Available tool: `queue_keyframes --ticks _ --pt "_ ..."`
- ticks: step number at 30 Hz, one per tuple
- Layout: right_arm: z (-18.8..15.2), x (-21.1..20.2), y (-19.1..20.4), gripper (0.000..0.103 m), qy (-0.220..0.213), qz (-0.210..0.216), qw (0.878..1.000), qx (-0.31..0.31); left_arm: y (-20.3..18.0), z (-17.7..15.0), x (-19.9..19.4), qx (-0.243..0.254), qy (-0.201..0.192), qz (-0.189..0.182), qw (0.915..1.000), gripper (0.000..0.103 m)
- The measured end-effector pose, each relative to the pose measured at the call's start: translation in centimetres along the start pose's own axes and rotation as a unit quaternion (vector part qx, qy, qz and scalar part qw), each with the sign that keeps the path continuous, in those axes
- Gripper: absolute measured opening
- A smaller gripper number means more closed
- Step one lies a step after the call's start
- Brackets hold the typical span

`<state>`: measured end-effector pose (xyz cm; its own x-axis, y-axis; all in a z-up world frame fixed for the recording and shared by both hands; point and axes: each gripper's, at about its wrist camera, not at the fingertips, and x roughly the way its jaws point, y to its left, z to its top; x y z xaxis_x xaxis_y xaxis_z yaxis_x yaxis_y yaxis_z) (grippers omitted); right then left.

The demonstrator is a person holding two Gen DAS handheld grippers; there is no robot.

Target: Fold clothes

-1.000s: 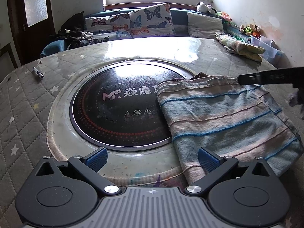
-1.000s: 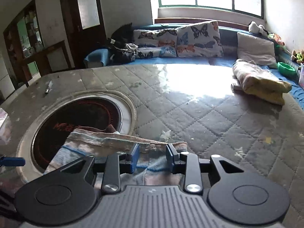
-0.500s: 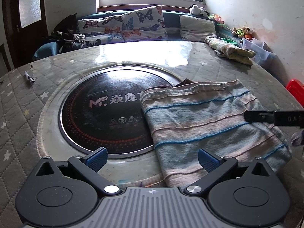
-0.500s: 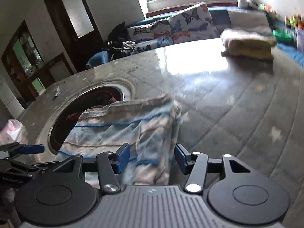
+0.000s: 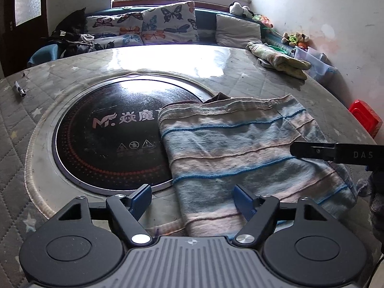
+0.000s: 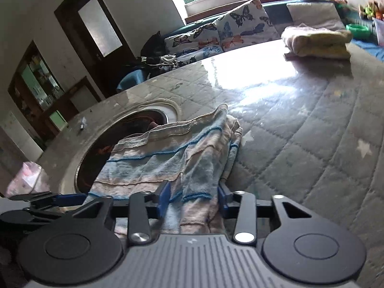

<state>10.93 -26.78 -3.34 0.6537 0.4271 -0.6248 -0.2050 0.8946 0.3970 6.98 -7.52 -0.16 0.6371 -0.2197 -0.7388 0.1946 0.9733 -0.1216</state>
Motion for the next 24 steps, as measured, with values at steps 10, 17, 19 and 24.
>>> queue_keyframes --ticks 10,17,19,24 --pt "-0.8 -1.1 -0.3 0.020 -0.018 0.022 0.999 0.033 0.0 0.5 -0.5 0.000 -0.007 -0.025 0.9997 0.033" --pt "-1.9 -2.4 -0.8 0.020 -0.026 0.018 0.998 0.046 0.2 0.2 -0.5 -0.005 -0.006 -0.029 0.9995 0.041" --pt "-2.2 -2.6 -1.0 0.020 -0.026 0.015 0.998 0.049 0.2 0.2 -0.4 -0.005 -0.006 -0.032 0.9994 0.042" --pt "-2.5 -2.7 -1.5 0.020 -0.028 0.017 0.997 0.064 -0.1 0.2 -0.3 0.004 -0.007 -0.045 0.9990 0.031"
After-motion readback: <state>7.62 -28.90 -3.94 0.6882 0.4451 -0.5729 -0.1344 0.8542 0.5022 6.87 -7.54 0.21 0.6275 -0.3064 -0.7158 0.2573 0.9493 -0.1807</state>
